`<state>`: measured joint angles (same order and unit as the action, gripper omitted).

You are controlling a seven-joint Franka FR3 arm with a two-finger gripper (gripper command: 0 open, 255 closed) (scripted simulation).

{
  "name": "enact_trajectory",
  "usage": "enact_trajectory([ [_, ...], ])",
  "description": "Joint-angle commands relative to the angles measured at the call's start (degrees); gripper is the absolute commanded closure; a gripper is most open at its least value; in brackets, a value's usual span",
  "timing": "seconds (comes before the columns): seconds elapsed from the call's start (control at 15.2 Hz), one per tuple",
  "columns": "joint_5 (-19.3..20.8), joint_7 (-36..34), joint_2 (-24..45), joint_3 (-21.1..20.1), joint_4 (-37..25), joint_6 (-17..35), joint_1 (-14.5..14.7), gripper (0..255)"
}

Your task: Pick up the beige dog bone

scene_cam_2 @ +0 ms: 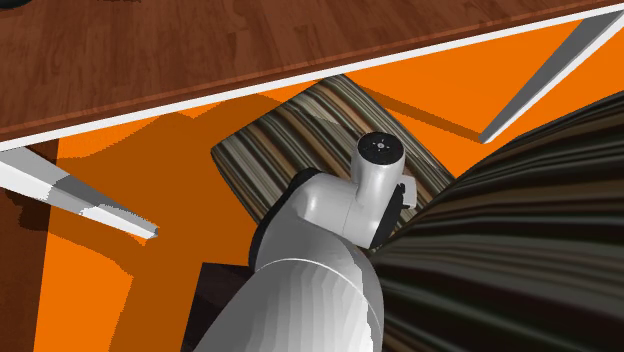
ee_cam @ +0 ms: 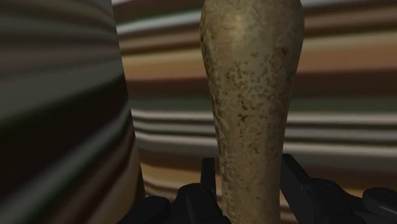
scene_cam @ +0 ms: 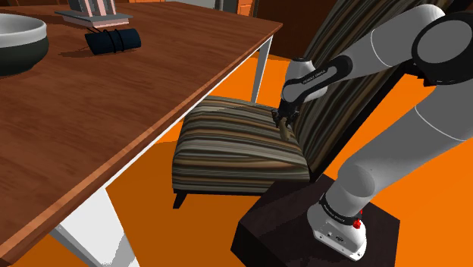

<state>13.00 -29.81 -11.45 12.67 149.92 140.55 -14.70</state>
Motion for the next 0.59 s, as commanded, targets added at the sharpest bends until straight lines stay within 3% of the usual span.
enact_trajectory([
  [0.0, 0.0, 0.0, 0.0, 0.0, 0.0, 0.02, 0.0, 255],
  [0.26, -0.03, -0.1, 0.08, -0.06, -0.05, 0.03, 0.05, 255],
  [0.53, -0.2, 0.2, -2.5, -0.29, -1.18, -3.66, 0.11, 255],
])
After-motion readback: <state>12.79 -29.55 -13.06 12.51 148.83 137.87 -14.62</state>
